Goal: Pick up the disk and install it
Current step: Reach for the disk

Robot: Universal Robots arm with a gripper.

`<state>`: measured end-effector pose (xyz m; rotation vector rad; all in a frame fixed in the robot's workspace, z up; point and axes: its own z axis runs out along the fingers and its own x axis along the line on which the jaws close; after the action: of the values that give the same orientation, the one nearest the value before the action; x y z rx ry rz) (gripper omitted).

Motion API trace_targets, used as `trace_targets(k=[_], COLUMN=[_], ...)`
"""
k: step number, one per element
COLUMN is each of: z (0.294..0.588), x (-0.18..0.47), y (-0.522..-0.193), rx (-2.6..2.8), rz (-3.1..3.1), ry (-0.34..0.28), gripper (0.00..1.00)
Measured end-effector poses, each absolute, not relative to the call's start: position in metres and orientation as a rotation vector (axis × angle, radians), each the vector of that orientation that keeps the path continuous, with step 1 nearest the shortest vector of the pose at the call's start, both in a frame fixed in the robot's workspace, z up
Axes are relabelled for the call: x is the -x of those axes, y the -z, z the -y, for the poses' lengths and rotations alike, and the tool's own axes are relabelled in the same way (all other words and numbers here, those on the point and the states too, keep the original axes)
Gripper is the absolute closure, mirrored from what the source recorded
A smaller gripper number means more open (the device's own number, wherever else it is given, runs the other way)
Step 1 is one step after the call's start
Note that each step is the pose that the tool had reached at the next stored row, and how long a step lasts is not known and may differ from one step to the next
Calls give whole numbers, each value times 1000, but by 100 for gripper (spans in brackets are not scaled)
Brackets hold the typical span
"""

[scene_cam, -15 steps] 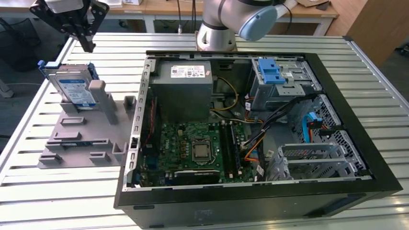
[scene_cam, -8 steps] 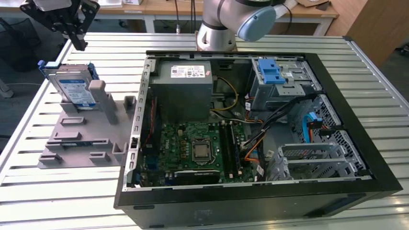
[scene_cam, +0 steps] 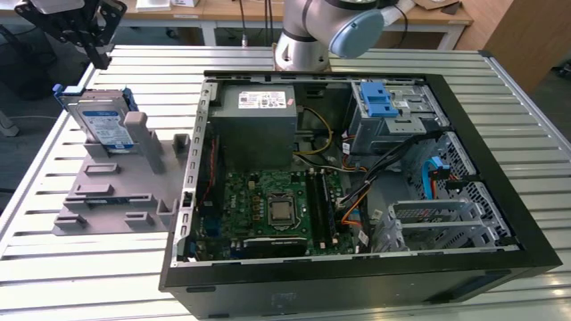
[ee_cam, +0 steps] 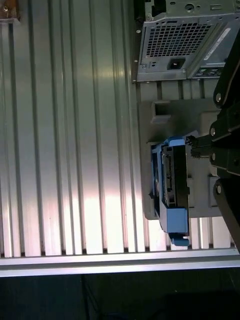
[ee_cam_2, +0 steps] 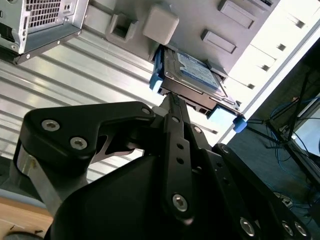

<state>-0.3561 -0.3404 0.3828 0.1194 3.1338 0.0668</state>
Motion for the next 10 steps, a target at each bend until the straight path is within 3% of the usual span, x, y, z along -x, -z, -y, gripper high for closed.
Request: trace_targets(k=[10], z=[338], x=[371], y=[-382], rx=[-119], rz=[-3134], ry=[-67], gripper=[89])
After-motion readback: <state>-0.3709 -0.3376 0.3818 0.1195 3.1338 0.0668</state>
